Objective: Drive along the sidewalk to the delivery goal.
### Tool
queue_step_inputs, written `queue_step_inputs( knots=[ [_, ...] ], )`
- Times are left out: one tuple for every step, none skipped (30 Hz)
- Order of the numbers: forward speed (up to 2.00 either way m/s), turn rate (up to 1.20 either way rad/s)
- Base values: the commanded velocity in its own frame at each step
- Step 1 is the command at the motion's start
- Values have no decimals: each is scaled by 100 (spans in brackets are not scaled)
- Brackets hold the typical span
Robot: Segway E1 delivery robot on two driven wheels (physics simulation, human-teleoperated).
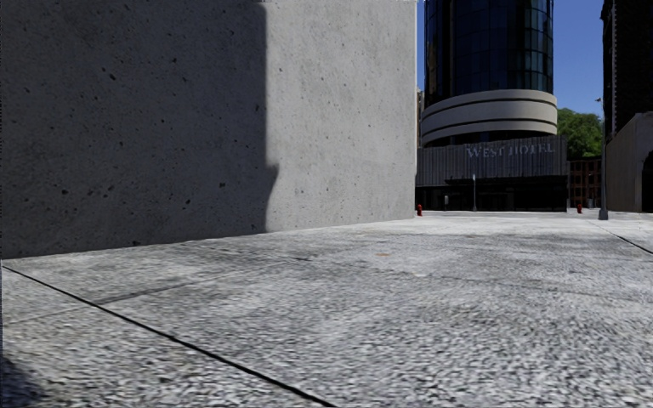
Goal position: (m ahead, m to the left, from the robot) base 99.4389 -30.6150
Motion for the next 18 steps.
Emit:
queue_step_inputs(
  knots=[
    [200, -78],
    [200, -78],
    [200, -78],
    [200, -78],
    [200, -65],
    [200, -45],
    [200, -25],
    [200, -25],
    [200, 0],
    [200, 0],
    [200, 0],
    [200, 0],
    [200, 0],
    [200, 0],
    [200, 0],
    [200, 0],
    [200, 0],
    [200, 0]
  ],
)
